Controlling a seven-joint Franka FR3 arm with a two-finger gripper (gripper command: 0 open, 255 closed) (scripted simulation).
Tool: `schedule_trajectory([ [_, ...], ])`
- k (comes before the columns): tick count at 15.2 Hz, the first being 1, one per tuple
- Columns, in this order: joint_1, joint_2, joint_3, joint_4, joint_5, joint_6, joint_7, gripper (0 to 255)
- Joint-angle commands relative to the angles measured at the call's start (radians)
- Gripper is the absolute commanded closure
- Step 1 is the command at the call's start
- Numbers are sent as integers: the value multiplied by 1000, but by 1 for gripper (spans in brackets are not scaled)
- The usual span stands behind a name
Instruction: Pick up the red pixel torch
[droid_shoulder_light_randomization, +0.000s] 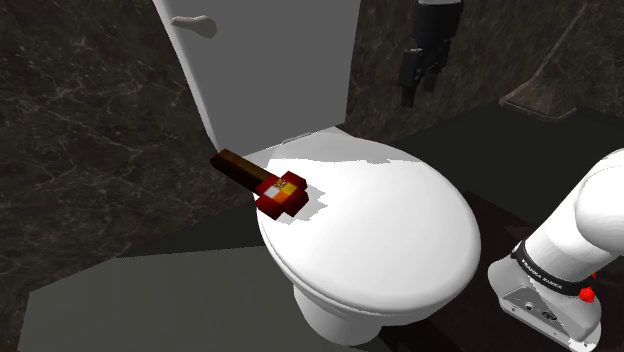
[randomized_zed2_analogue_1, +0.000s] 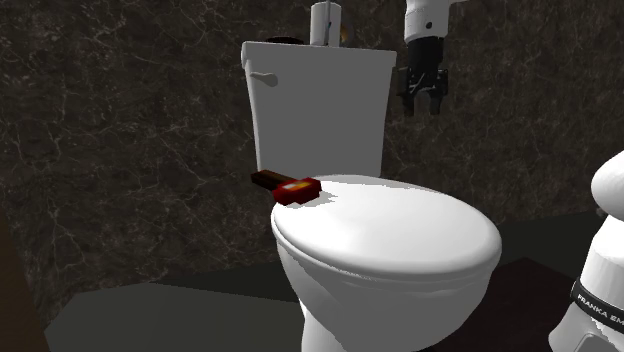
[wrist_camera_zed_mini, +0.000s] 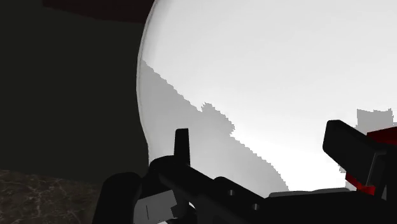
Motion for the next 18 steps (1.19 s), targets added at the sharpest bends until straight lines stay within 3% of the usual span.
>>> schedule_trajectory([
  [1,4,60,35,25,-1,36,31,0],
  [9,20,339,172,185,-63,140,181,0],
  [18,92,714,269,468,-246,165,374,0],
])
